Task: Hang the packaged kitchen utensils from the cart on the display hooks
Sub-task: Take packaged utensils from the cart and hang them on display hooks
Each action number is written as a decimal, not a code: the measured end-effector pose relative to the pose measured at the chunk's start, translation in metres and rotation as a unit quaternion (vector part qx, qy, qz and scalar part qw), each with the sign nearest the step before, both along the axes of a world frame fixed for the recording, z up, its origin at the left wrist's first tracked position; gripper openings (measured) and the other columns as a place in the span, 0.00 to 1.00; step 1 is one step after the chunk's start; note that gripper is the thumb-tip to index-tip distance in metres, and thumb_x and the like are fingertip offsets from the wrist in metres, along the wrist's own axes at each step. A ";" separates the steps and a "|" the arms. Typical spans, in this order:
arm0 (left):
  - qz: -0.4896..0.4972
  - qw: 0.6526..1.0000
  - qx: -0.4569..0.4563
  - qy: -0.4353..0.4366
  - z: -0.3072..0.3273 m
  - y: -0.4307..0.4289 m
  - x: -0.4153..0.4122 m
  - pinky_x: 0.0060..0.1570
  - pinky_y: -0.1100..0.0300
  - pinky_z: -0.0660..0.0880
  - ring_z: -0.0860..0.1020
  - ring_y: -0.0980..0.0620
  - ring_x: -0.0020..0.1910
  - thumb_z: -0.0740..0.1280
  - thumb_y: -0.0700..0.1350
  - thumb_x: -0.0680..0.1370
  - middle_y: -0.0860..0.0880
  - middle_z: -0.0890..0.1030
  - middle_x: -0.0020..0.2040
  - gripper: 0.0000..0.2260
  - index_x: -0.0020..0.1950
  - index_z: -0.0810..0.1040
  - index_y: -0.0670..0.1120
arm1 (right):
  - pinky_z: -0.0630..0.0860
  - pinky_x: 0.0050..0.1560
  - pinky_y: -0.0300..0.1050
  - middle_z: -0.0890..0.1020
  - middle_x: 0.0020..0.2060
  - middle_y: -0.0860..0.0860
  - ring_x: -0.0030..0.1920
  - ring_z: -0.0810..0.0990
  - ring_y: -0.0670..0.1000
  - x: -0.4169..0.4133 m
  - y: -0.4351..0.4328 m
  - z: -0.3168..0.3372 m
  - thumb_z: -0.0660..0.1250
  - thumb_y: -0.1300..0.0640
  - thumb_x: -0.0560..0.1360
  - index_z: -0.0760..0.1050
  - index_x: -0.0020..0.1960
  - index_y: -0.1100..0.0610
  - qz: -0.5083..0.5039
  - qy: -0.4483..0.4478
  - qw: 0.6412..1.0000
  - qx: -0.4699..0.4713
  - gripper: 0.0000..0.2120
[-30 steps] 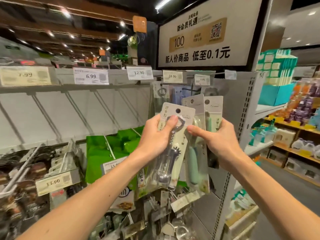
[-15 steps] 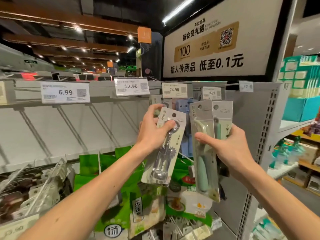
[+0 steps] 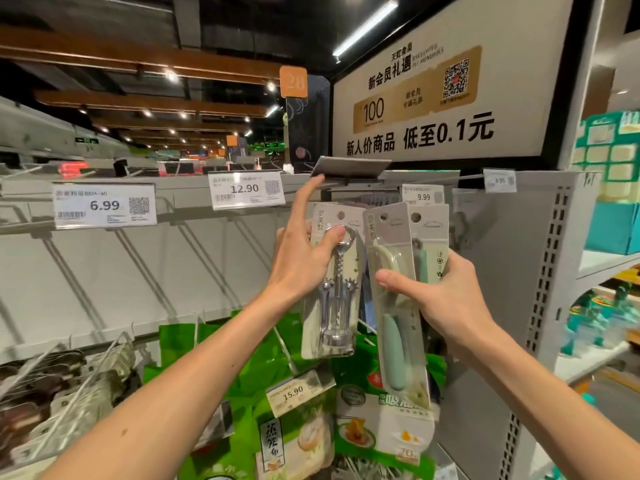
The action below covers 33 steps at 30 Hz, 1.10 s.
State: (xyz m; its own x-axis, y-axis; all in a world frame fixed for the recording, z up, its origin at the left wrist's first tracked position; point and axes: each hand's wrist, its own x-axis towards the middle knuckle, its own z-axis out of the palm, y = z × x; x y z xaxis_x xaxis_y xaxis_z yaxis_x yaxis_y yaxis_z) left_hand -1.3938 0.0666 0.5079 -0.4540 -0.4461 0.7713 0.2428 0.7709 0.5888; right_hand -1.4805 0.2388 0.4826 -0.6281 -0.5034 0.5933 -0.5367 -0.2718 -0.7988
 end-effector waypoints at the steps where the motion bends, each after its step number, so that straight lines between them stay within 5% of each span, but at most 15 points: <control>1: 0.008 1.000 -0.004 0.006 0.001 0.000 -0.002 0.72 0.40 0.66 0.69 0.51 0.70 0.70 0.43 0.78 0.58 0.61 0.78 0.33 0.76 0.58 0.64 | 0.77 0.36 0.30 0.87 0.38 0.44 0.39 0.85 0.43 -0.001 -0.001 0.000 0.79 0.57 0.65 0.80 0.49 0.55 0.004 0.000 1.000 0.001 0.15; 3: 0.024 1.000 -0.008 0.012 0.003 0.001 -0.005 0.73 0.43 0.63 0.65 0.61 0.68 0.70 0.41 0.78 0.62 0.62 0.76 0.33 0.77 0.59 0.60 | 0.76 0.35 0.29 0.87 0.38 0.44 0.38 0.85 0.42 -0.003 -0.003 0.000 0.79 0.58 0.65 0.80 0.49 0.55 0.017 -0.007 1.000 0.001 0.14; 5: 0.034 0.999 -0.016 0.017 0.002 0.001 -0.009 0.72 0.46 0.64 0.71 0.67 0.60 0.71 0.42 0.78 0.73 0.62 0.69 0.33 0.77 0.59 0.59 | 0.76 0.36 0.30 0.87 0.39 0.44 0.39 0.85 0.42 -0.005 -0.004 -0.001 0.79 0.57 0.65 0.80 0.50 0.55 0.025 -0.013 1.000 -0.001 0.15; 8: 0.052 0.998 -0.032 0.024 0.000 0.002 -0.014 0.68 0.41 0.69 0.82 0.49 0.48 0.71 0.44 0.78 0.73 0.62 0.66 0.33 0.75 0.57 0.62 | 0.77 0.37 0.30 0.87 0.40 0.44 0.40 0.85 0.42 -0.007 -0.005 -0.002 0.79 0.58 0.65 0.80 0.50 0.54 0.036 -0.017 0.999 -0.002 0.16; 10: 0.069 0.996 -0.033 0.035 0.001 0.001 -0.017 0.65 0.41 0.71 0.79 0.55 0.34 0.71 0.43 0.78 0.74 0.62 0.64 0.32 0.74 0.57 0.61 | 0.77 0.37 0.31 0.87 0.40 0.43 0.40 0.85 0.42 -0.009 -0.004 -0.002 0.79 0.58 0.65 0.80 0.50 0.54 0.041 -0.020 0.999 -0.005 0.15; 12: 0.099 0.994 -0.039 0.033 0.001 -0.005 -0.020 0.60 0.54 0.75 0.71 0.60 0.25 0.71 0.42 0.78 0.74 0.65 0.58 0.32 0.75 0.57 0.59 | 0.78 0.38 0.32 0.87 0.40 0.43 0.41 0.85 0.43 -0.011 -0.003 -0.002 0.79 0.59 0.65 0.81 0.51 0.54 0.048 -0.029 0.998 -0.009 0.16; 14: 0.131 0.989 -0.062 0.011 0.000 -0.009 -0.021 0.45 0.75 0.72 0.65 0.64 0.28 0.71 0.42 0.78 0.66 0.67 0.50 0.33 0.76 0.56 0.56 | 0.78 0.38 0.31 0.87 0.41 0.42 0.41 0.85 0.42 -0.014 -0.002 -0.001 0.79 0.60 0.65 0.81 0.52 0.54 0.056 -0.039 0.998 -0.012 0.16; 15: 0.140 0.987 -0.075 0.003 -0.001 -0.010 -0.019 0.39 0.76 0.71 0.65 0.65 0.30 0.71 0.41 0.78 0.64 0.68 0.46 0.35 0.77 0.55 0.56 | 0.77 0.37 0.31 0.87 0.40 0.42 0.41 0.85 0.42 -0.015 -0.001 0.000 0.79 0.60 0.66 0.81 0.52 0.54 0.061 -0.044 0.997 -0.012 0.16; 20: 0.193 0.972 -0.133 -0.017 -0.005 -0.013 -0.015 0.41 0.50 0.81 0.68 0.60 0.27 0.73 0.44 0.77 0.37 0.81 0.43 0.41 0.74 0.45 0.63 | 0.79 0.38 0.33 0.87 0.40 0.44 0.41 0.86 0.44 -0.017 0.000 0.001 0.78 0.60 0.66 0.81 0.50 0.53 0.083 -0.061 0.995 -0.012 0.14; 24: 0.246 0.956 -0.153 -0.040 -0.002 -0.007 -0.009 0.47 0.47 0.81 0.79 0.46 0.38 0.72 0.47 0.77 0.40 0.82 0.45 0.41 0.75 0.44 0.62 | 0.82 0.42 0.39 0.87 0.42 0.47 0.43 0.86 0.47 -0.019 0.002 0.000 0.78 0.59 0.66 0.82 0.51 0.54 0.107 -0.078 0.991 -0.008 0.15; 29: 0.312 0.924 -0.204 -0.088 -0.007 0.010 0.008 0.40 0.58 0.70 0.74 0.51 0.38 0.65 0.48 0.81 0.51 0.73 0.44 0.34 0.81 0.48 0.56 | 0.82 0.51 0.51 0.87 0.45 0.51 0.47 0.86 0.53 -0.019 0.010 -0.002 0.78 0.53 0.60 0.82 0.52 0.55 0.141 -0.098 0.985 -0.002 0.21; 31: 0.320 0.918 -0.226 -0.069 -0.012 0.016 0.017 0.40 0.57 0.73 0.76 0.50 0.39 0.64 0.47 0.81 0.49 0.77 0.46 0.28 0.79 0.58 0.53 | 0.82 0.53 0.53 0.87 0.46 0.52 0.48 0.86 0.54 -0.018 0.012 -0.002 0.78 0.53 0.60 0.82 0.53 0.55 0.155 -0.100 0.983 -0.003 0.21; 33: 0.287 0.931 -0.221 -0.053 -0.017 0.029 0.028 0.45 0.56 0.79 0.79 0.52 0.40 0.65 0.48 0.81 0.50 0.81 0.46 0.15 0.67 0.75 0.48 | 0.81 0.52 0.51 0.87 0.46 0.52 0.48 0.86 0.53 -0.016 0.014 -0.003 0.77 0.54 0.61 0.82 0.52 0.55 0.176 -0.101 0.979 -0.006 0.19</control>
State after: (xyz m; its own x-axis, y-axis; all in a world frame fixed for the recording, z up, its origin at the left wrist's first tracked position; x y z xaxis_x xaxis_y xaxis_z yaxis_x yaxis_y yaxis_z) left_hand -1.3654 0.0959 0.4913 -0.3228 -0.2878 0.9016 -0.3248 0.9285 0.1801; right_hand -1.4966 0.2528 0.4796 -0.5228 -0.7034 0.4815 -0.2393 -0.4210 -0.8749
